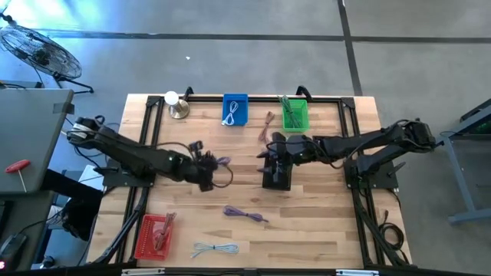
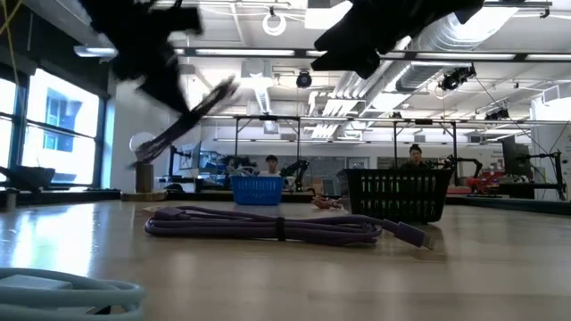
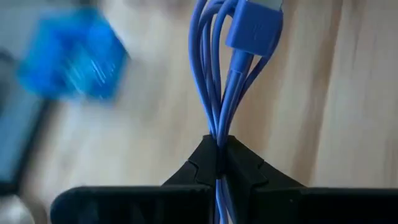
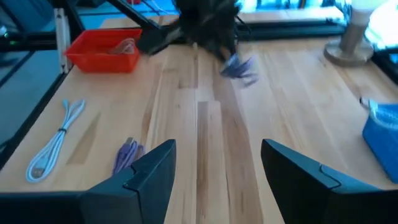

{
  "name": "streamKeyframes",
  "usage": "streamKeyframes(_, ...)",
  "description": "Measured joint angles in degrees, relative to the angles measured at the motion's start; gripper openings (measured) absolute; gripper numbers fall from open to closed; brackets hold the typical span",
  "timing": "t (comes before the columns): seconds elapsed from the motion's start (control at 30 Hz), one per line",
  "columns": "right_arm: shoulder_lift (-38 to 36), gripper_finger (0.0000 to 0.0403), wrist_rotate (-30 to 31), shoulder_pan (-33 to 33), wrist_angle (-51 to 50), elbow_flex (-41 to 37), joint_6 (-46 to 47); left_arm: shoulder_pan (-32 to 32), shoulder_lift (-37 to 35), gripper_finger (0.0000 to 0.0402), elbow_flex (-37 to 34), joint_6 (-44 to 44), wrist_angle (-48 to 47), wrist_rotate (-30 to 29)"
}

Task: Pick & Place USB Port
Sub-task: Put the left purple charger cable into the black bin

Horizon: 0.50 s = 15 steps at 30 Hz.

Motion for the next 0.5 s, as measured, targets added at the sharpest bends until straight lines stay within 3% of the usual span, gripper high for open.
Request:
streamKeyframes(0.13,0.0,0.0228,0.0,1.5,2.4,0.0,-5.5,0.0,-3.6,0.0005,1.8,8.7,17.6,-2.1)
streamKeyframes(0.27,0.0,0.0228,0.8,3.6,7.9,0.0,-11.4,0.0,-6.2,0.0005,1.4,16.1,37.0,7.6)
streamKeyframes(0.4,0.0,0.0228,3.3,6.0,14.4,0.0,-15.4,0.0,-6.2,0.0005,1.2,17.5,44.9,16.2)
streamKeyframes(0.5,0.0,0.0228,4.6,8.3,19.5,0.0,-17.9,0.0,-4.9,0.0005,1.3,17.4,47.6,18.7)
